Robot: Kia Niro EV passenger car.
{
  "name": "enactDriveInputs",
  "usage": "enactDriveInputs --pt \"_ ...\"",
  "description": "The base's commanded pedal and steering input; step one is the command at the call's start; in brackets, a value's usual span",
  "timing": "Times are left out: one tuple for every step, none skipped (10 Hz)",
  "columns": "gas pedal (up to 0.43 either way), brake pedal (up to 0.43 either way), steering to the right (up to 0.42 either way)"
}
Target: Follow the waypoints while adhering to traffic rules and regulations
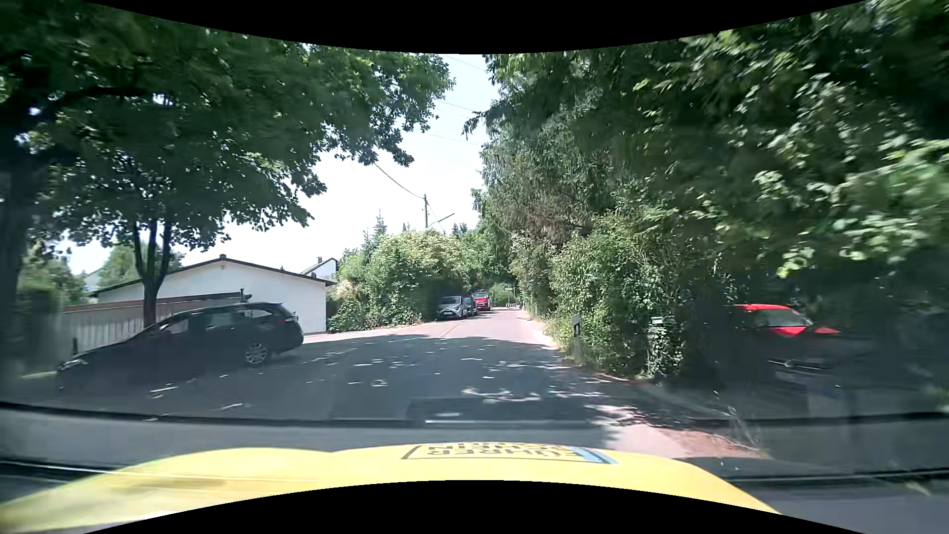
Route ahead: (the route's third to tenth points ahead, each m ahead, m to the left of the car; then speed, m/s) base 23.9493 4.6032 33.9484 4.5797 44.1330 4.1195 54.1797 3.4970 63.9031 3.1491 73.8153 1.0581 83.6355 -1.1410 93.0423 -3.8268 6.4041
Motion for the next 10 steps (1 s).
enactDriveInputs --pt "0.059 0.0 -0.005" --pt "0.059 0.0 -0.005" --pt "0.059 0.0 -0.004" --pt "0.059 0.0 -0.004" --pt "0.059 0.0 -0.004" --pt "0.059 0.0 -0.003" --pt "0.059 0.0 -0.001" --pt "0.059 0.0 0.0" --pt "0.059 0.0 0.003" --pt "0.059 0.0 0.004"
